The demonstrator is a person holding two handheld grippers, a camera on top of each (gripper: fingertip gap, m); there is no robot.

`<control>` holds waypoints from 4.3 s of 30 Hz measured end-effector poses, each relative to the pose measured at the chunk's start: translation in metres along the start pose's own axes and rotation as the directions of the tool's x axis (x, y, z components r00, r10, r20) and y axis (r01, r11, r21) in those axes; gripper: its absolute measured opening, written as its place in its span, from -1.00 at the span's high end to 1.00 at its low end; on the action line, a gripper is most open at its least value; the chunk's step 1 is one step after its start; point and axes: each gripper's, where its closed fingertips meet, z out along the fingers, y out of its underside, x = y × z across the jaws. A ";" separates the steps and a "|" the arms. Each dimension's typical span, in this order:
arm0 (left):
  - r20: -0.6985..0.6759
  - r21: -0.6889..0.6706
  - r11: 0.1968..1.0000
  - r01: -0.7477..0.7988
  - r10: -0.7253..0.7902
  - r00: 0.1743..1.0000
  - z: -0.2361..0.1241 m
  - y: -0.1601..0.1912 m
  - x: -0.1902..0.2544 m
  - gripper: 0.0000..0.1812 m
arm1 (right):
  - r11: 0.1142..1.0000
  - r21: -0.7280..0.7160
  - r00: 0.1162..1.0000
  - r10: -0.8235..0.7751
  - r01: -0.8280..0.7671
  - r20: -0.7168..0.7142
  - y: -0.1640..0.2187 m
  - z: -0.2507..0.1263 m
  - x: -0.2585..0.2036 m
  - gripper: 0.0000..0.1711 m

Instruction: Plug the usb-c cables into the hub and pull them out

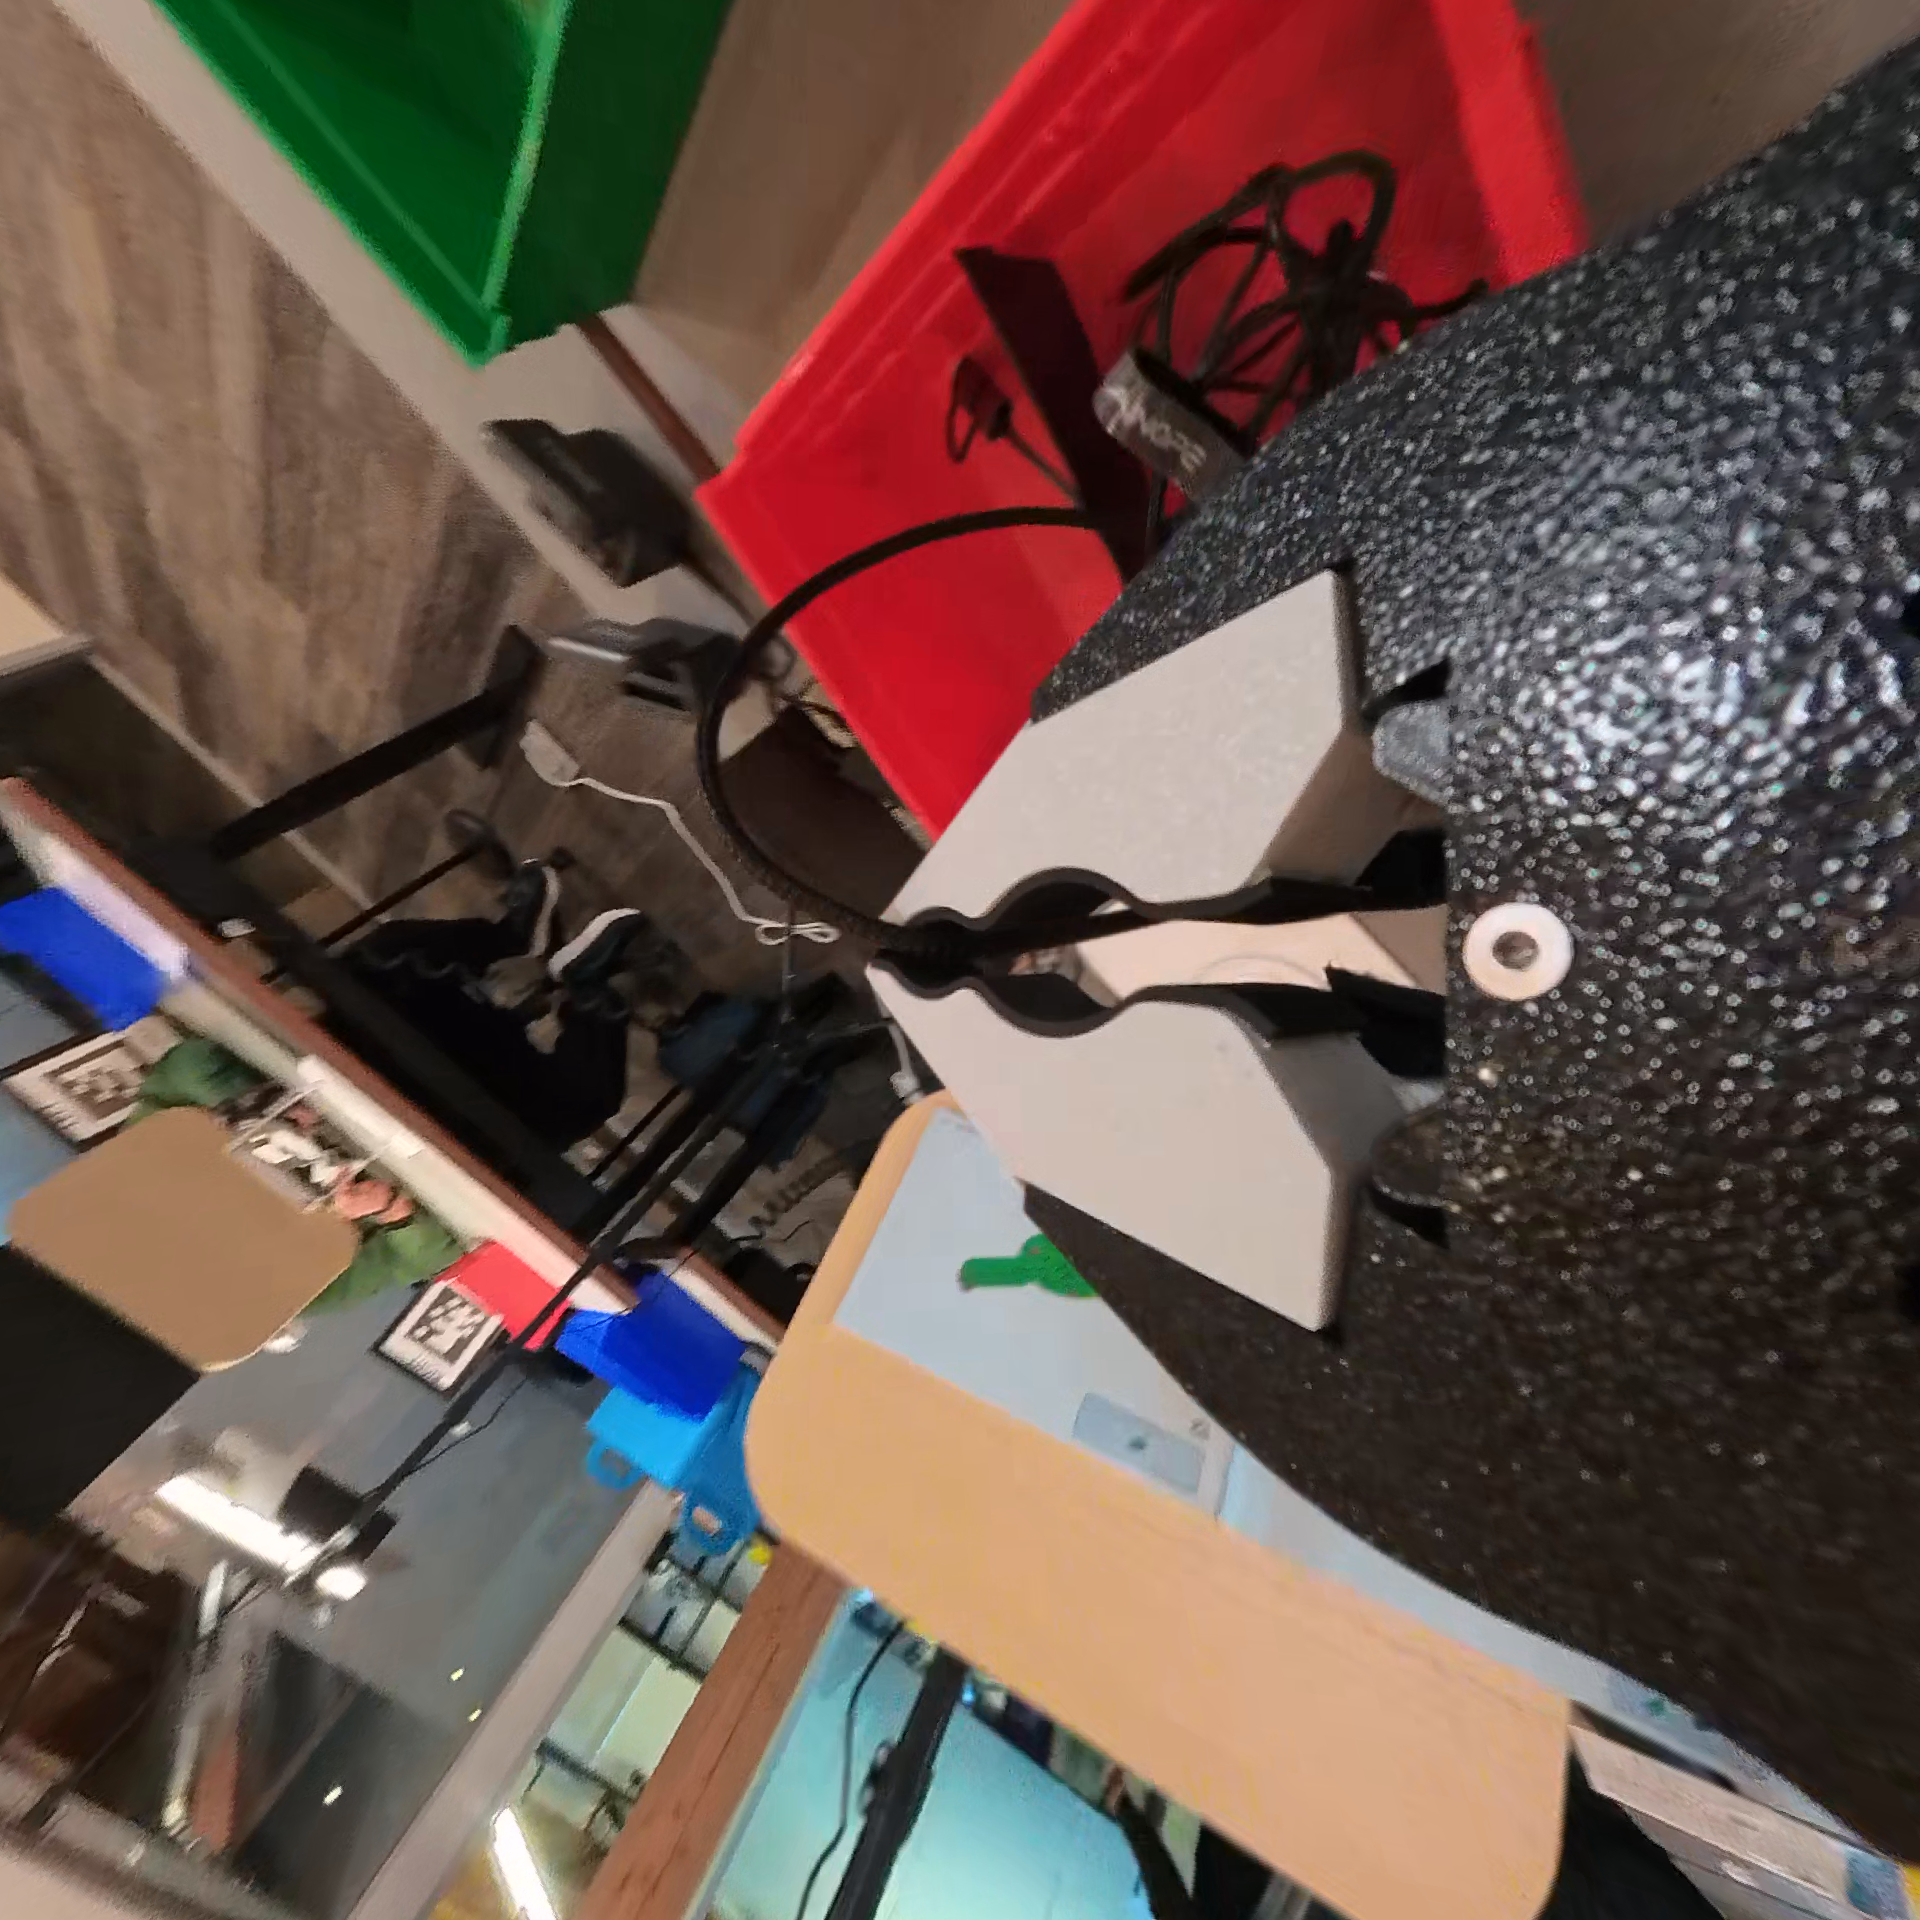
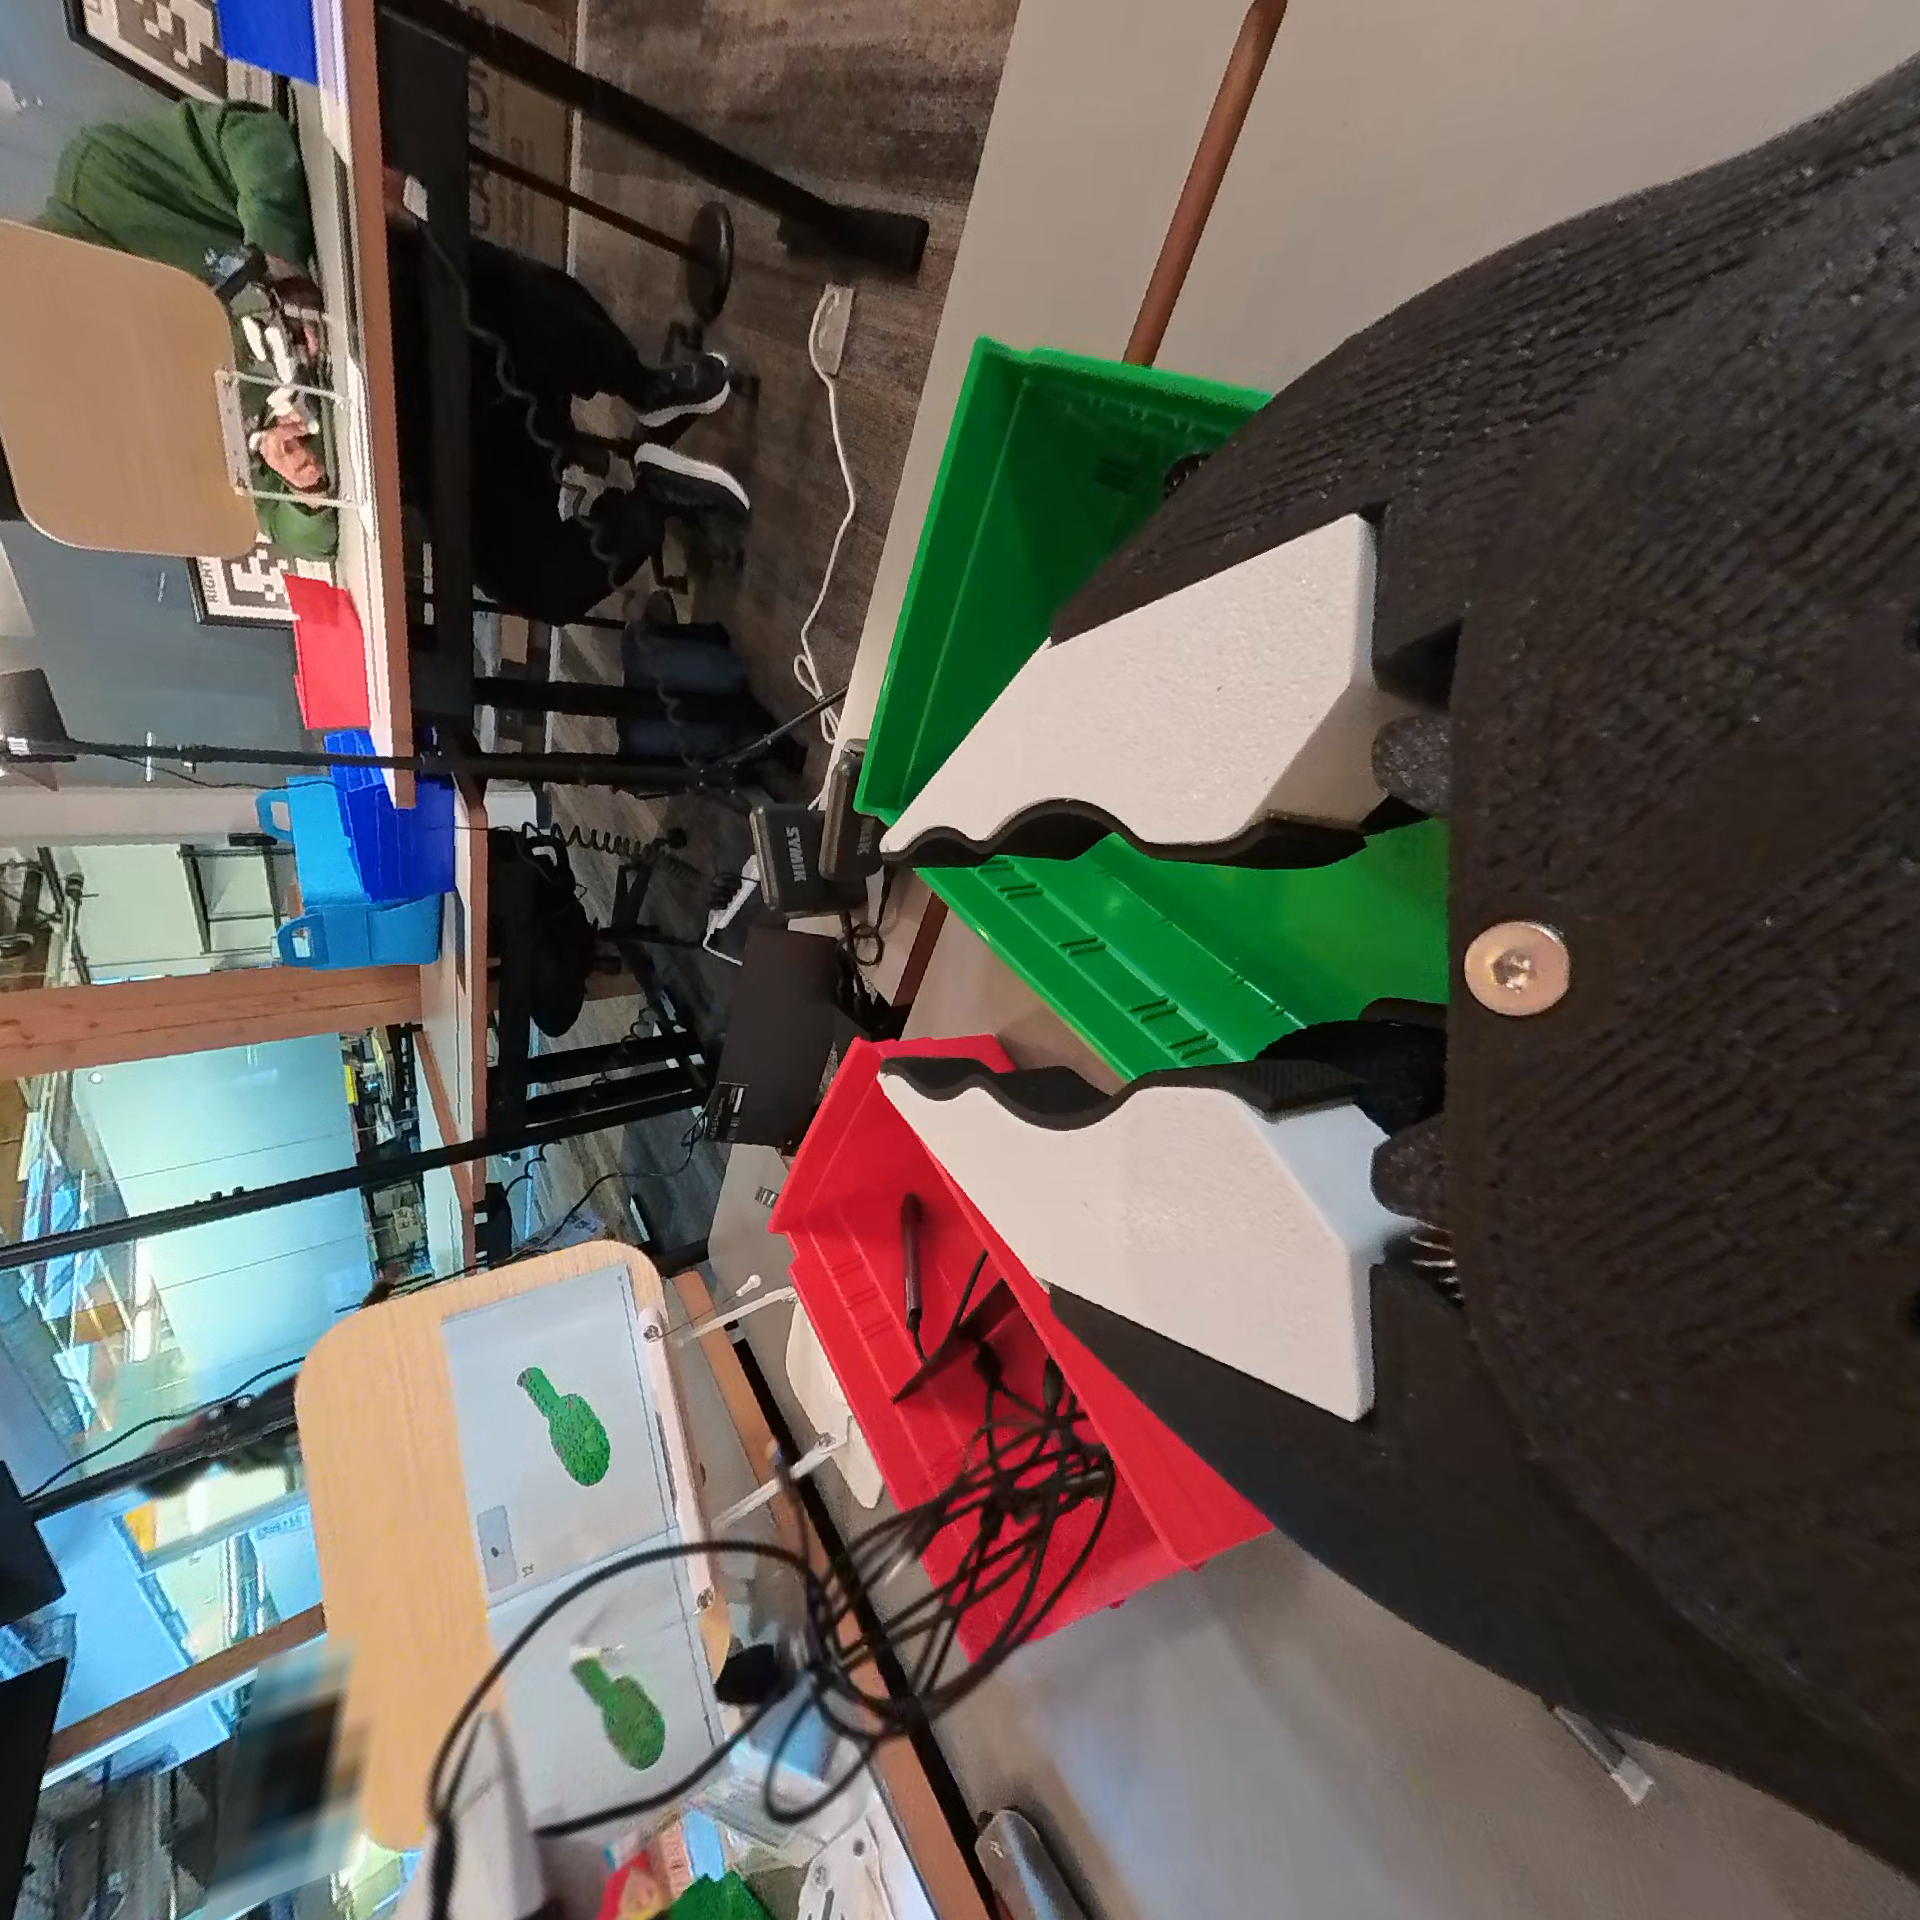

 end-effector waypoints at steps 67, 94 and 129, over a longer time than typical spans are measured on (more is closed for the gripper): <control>0.543 -0.109 0.956 -0.272 0.287 0.789 -0.084 -0.247 -0.239 1.00 | 0.994 -0.053 0.991 -0.091 0.096 0.098 0.004 0.025 -0.044 0.58; 0.370 -0.229 0.941 -0.248 0.320 0.872 -0.078 -0.230 -0.224 1.00 | 0.993 0.015 0.803 -0.101 0.114 0.587 0.023 0.078 -0.204 0.41; 0.364 -0.559 0.805 -0.197 0.452 0.814 -0.078 -0.133 -0.261 1.00 | 0.951 0.308 0.912 -0.137 0.013 0.386 -0.038 0.131 -0.228 1.00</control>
